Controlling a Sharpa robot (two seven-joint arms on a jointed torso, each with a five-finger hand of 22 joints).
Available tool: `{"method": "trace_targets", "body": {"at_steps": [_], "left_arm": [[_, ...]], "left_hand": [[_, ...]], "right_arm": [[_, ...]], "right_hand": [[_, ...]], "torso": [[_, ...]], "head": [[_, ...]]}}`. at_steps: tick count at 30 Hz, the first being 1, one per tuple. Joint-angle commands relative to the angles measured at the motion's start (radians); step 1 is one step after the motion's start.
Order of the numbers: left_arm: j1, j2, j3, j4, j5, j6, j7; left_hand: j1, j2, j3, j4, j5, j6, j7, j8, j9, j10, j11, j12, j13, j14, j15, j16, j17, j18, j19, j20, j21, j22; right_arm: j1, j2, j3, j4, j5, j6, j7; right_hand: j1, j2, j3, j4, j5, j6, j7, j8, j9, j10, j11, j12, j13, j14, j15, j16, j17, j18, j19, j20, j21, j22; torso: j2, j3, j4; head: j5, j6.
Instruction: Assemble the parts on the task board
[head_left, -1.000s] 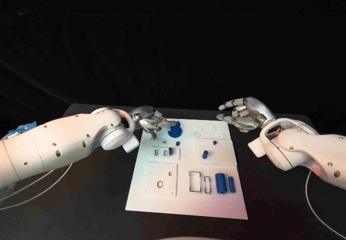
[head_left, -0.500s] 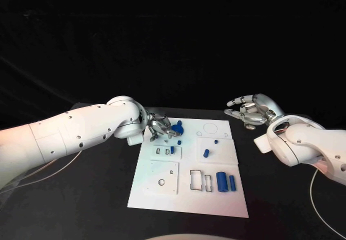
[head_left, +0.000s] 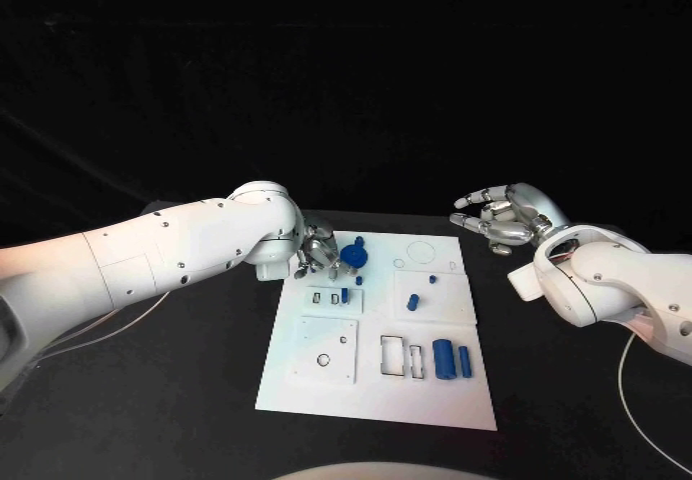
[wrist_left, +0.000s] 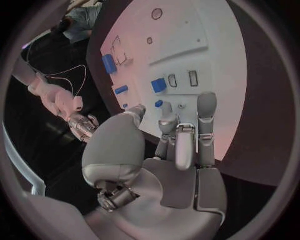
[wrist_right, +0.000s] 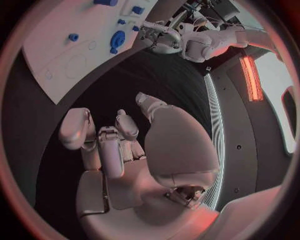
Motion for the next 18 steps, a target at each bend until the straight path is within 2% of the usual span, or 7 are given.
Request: {"method": "trace_targets", "body": {"at_steps": [1, 2, 5, 18], "left_arm": [[0.003, 0.013, -0.005, -0.012, -0.024, 0.085, -0.058], [0.003, 0.015, -0.005, -0.014, -0.024, 0.089, -0.061], [0.003, 0.025, -0.01, -0.026, -0.025, 0.106, -0.068], [0.003, 0.058, -0.025, -0.056, -0.01, 0.122, -0.064]], "left_hand": [[-0.022, 0.006, -0.019, 0.0, -0.049, -0.012, 0.003, 0.009, 0.013, -0.012, 0.0, -0.006, -0.005, 0.068, -0.005, 0.007, 0.131, -0.01, -0.007, -0.002, 0.007, 0.003], [-0.023, 0.01, -0.023, 0.0, -0.062, -0.013, 0.003, 0.009, 0.017, -0.013, 0.0, -0.006, -0.005, 0.068, -0.005, 0.007, 0.132, -0.01, -0.007, -0.002, 0.009, 0.005], [-0.024, 0.018, -0.026, 0.001, -0.07, -0.015, 0.003, 0.009, 0.02, -0.015, 0.001, -0.008, -0.008, 0.068, -0.005, 0.006, 0.13, -0.009, -0.009, -0.001, 0.009, 0.004], [-0.011, 0.034, -0.022, -0.001, -0.063, -0.022, 0.005, 0.005, 0.025, -0.021, 0.002, -0.013, -0.013, 0.067, -0.004, 0.005, 0.128, -0.009, -0.014, 0.0, 0.008, 0.0]], "right_arm": [[0.0, 0.002, 0.0, -0.001, -0.006, 0.011, -0.003], [0.0, 0.002, 0.0, -0.001, -0.006, 0.011, -0.003], [0.0, 0.003, 0.0, -0.002, -0.006, 0.011, -0.004], [-0.001, 0.009, 0.0, -0.007, -0.009, 0.015, -0.008]], "right_hand": [[-0.005, -0.003, 0.001, 0.007, 0.005, 0.006, -0.002, 0.003, -0.001, -0.006, -0.001, -0.004, 0.0, 0.078, -0.003, -0.006, 0.163, 0.015, -0.007, 0.001, -0.003, -0.001], [-0.005, -0.003, 0.001, 0.008, 0.007, 0.006, -0.003, 0.004, -0.001, -0.006, -0.001, -0.004, -0.001, 0.078, -0.003, -0.006, 0.163, 0.015, -0.007, 0.001, -0.004, -0.002], [-0.006, -0.003, 0.0, 0.009, 0.01, 0.006, -0.003, 0.004, -0.001, -0.007, -0.002, -0.004, -0.001, 0.078, -0.003, -0.006, 0.164, 0.015, -0.007, 0.001, -0.004, -0.002], [-0.001, -0.003, 0.0, 0.012, 0.035, 0.003, -0.004, 0.01, -0.003, -0.007, -0.003, -0.003, -0.002, 0.078, -0.005, -0.008, 0.161, 0.015, -0.006, -0.001, -0.008, -0.003]], "torso": [[0.0, -0.0008, 0.0], [0.0, -0.001, -0.0001], [0.002, -0.0013, -0.0001], [0.002, -0.0015, -0.0008]], "head": [[0.0, -0.004], [0.0, -0.004], [-0.001, -0.005], [-0.002, -0.012]]}}
